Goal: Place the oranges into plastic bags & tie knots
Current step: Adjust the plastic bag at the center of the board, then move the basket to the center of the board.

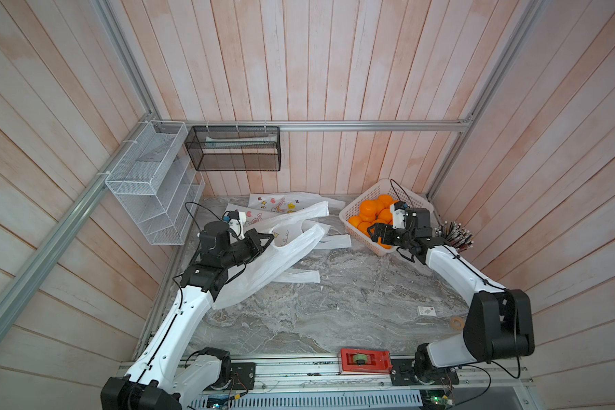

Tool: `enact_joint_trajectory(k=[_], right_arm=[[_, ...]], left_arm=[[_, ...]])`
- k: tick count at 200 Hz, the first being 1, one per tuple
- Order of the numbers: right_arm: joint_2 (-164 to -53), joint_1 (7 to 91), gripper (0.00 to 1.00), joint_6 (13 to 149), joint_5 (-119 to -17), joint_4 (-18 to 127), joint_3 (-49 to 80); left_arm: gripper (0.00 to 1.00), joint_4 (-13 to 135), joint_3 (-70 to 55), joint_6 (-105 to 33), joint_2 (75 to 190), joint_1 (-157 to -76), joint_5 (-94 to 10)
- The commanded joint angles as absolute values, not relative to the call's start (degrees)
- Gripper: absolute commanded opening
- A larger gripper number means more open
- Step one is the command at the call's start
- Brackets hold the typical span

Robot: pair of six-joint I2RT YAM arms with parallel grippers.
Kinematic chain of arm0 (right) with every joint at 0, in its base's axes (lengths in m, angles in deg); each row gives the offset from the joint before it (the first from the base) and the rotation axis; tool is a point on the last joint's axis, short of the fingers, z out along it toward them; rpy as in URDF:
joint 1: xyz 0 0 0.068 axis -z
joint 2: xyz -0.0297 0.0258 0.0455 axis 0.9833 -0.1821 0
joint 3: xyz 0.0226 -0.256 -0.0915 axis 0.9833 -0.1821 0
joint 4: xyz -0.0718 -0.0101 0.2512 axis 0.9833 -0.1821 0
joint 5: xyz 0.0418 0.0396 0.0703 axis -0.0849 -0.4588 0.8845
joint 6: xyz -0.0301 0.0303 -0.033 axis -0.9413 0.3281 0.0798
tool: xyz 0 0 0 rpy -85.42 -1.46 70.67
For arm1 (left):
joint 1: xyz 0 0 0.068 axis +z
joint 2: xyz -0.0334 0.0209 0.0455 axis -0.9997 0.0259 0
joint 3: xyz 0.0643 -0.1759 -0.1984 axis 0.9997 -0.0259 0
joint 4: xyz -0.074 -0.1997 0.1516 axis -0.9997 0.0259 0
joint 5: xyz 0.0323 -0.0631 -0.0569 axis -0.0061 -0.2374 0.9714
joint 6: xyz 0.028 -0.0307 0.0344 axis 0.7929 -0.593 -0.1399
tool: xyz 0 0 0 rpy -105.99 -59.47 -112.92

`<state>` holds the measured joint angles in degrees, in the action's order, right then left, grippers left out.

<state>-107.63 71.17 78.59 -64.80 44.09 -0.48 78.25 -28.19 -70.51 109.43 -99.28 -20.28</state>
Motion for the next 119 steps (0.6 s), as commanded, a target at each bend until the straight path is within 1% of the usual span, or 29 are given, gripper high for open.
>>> enact_joint_trajectory(k=[1,28,53,72,85,101,119], right_arm=[[-112.4,70.5,0.98,75.9,-63.7,40.5,3.9],[-117.4,70.0,0.98,74.7,-62.4,38.1,7.4],[-119.5,69.4,0.98,74.0,-59.0,34.7,8.4],[-119.3,69.1,0.93,73.7,-57.0,32.9,7.0],[-118.3,68.9,0.88,73.6,-55.8,32.1,5.3],[-116.1,69.0,0.81,73.7,-54.6,31.8,2.5],[-113.1,69.0,0.76,73.8,-54.2,30.9,-0.8]], left_arm=[[0.0,74.1,-25.7,-76.6,110.4,-99.1,-18.0],[0.0,69.4,-26.6,-78.5,110.7,-99.0,-17.6],[0.0,67.2,-27.1,-80.0,111.3,-99.1,-18.4],[0.0,65.7,-27.2,-80.6,112.0,-99.0,-18.1],[0.0,65.4,-27.0,-80.7,112.6,-99.0,-18.1],[0.0,65.4,-27.0,-80.7,113.1,-99.0,-18.5],[0.0,65.2,-27.0,-80.6,113.4,-99.0,-18.9]])
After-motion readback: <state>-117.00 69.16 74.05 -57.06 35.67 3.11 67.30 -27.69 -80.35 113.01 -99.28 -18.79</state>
